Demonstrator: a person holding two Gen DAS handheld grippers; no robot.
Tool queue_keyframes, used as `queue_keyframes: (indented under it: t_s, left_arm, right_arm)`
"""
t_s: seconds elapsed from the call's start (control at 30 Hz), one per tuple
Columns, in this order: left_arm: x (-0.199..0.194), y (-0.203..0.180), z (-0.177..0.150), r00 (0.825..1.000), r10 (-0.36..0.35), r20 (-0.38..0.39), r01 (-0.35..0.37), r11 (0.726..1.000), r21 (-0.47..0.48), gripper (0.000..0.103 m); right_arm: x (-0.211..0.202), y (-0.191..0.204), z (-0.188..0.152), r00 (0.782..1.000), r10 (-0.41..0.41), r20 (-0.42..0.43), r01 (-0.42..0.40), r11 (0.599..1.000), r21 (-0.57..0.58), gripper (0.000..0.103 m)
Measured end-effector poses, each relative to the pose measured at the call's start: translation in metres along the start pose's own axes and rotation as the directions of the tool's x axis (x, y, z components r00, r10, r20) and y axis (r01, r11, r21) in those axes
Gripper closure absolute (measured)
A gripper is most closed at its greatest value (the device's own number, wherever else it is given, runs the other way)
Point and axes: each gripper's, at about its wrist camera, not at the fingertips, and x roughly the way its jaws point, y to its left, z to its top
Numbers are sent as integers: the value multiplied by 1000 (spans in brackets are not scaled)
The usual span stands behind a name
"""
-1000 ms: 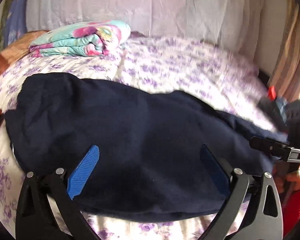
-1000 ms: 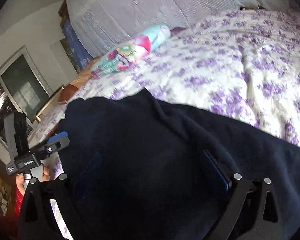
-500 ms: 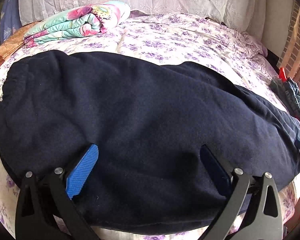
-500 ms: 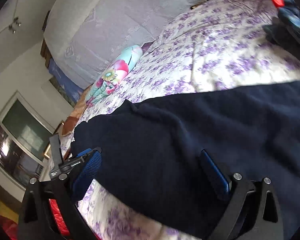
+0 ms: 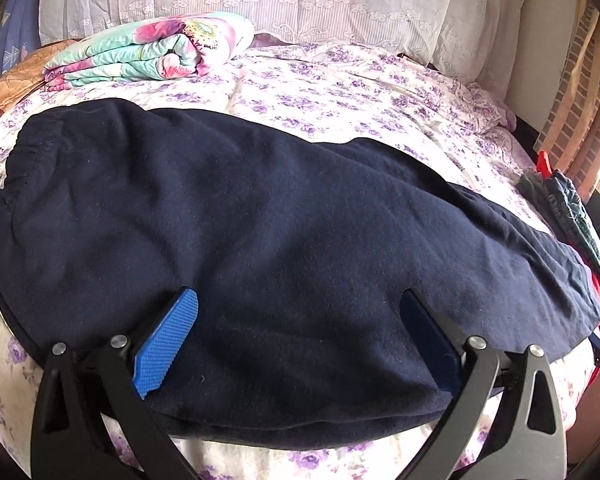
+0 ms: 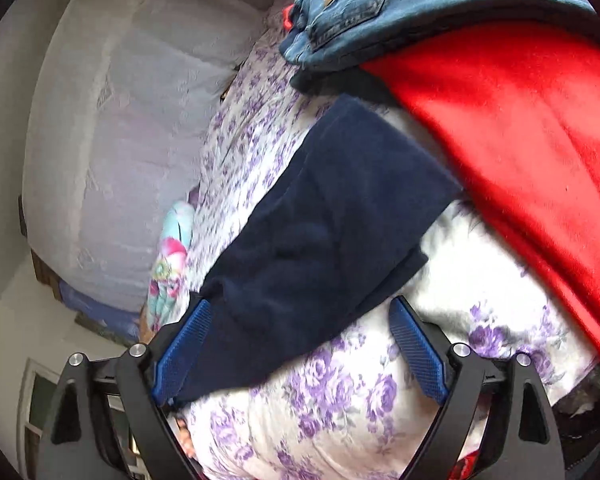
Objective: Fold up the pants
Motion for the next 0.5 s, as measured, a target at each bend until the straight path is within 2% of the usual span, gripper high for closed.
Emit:
queue_keyframes:
  t_s: [0.07,0.1,0.13,0.17,0.2,0.27,0.33,0.4,0.5]
  left_arm:
    - [0,0,0,1000,-4,2,4,1000,-3,4]
    - [0,0,0,1000,-4,3,4,1000,-3,4]
    - [0,0,0,1000,-4,4,4,1000,-3,4]
    - [0,0,0,1000,-5,5,5,1000,-4,4]
    - [-1,0,0,1000,-7,7,7,1000,-6,4]
    - [-1,1,0,1000,-11,7,11,1000,-4,4]
    - [-1,1,0,1000,-9,8,9,1000,-4,4]
    - [-3,3,0,1000,-9,20,9,1000,-14,4]
    - [-11,12,-3,998,-17,64,22,998,-67,4]
  right_arm:
    - [6,0,2,999,-18,46,20,999,-27,22]
    - [9,-1,2,997,-22,68,24,999,-40,34]
    - [12,-4,0,996,-20,93,24,998,-52,52]
    - [12,-12,2,994,-23,110,29,998,-54,63]
    - [12,-21,1,991,-37,125,44,998,-50,86]
    - [9,-24,-1,987,-4,158,17,996,-85,86]
    - [7,-4,-3,979,-48,196,86,978,-189,86]
    - [9,31,-4,972,-55,230,133,932,-339,86]
    - [30,94,-7,977,1,213,111,852,-511,86]
